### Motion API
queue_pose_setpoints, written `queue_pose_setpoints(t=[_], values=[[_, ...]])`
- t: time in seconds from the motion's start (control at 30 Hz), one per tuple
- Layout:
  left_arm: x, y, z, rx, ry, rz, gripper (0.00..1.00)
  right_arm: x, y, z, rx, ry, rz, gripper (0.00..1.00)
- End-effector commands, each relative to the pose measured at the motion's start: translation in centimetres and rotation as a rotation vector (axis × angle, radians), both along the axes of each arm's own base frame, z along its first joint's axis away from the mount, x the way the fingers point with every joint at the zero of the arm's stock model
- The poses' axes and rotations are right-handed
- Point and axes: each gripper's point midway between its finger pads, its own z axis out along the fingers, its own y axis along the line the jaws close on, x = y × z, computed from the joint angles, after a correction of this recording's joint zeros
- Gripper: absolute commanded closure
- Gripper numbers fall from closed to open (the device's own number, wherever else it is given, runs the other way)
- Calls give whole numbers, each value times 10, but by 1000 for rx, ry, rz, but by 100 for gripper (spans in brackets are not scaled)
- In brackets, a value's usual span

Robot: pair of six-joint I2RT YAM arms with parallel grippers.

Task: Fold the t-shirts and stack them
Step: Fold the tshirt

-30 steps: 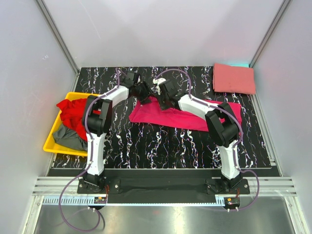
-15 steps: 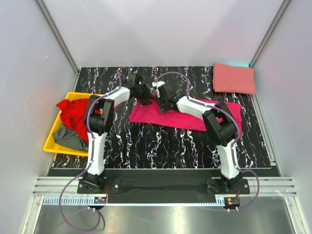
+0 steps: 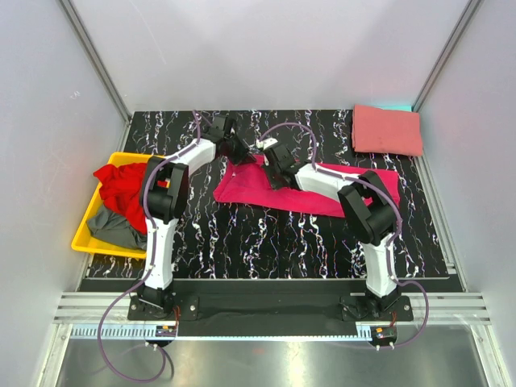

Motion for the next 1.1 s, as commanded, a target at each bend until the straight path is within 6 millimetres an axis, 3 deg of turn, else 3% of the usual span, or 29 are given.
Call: queue_pose_setpoints(t=[0.0,0.07,0.1,0.13,0.23,0.37,0.8,1.07], values=[[11,3,33,19,-76,2,100,6,4,51,42,-114,-1,100],[10,4,32,27,-71,0,100,4,8,53,63,-109,7,100],[11,3,33,26,-73,-2,100,3,9,52,71,-105,10,94],[10,4,32,33,-72,-8,100,1,13,53,86,-98,23,81],[10,9,31,70,-72,-12,100,0,19,52,119,-87,36,71],[10,13,31,90,-77,-14,100,0,25,46,122,-78,43,65],[12,9,30,72,-77,-32,100,-4,34,25,10,-111,119,55],[14,8,28,73,-72,-31,100,3,20,17,-144,-175,86,58]])
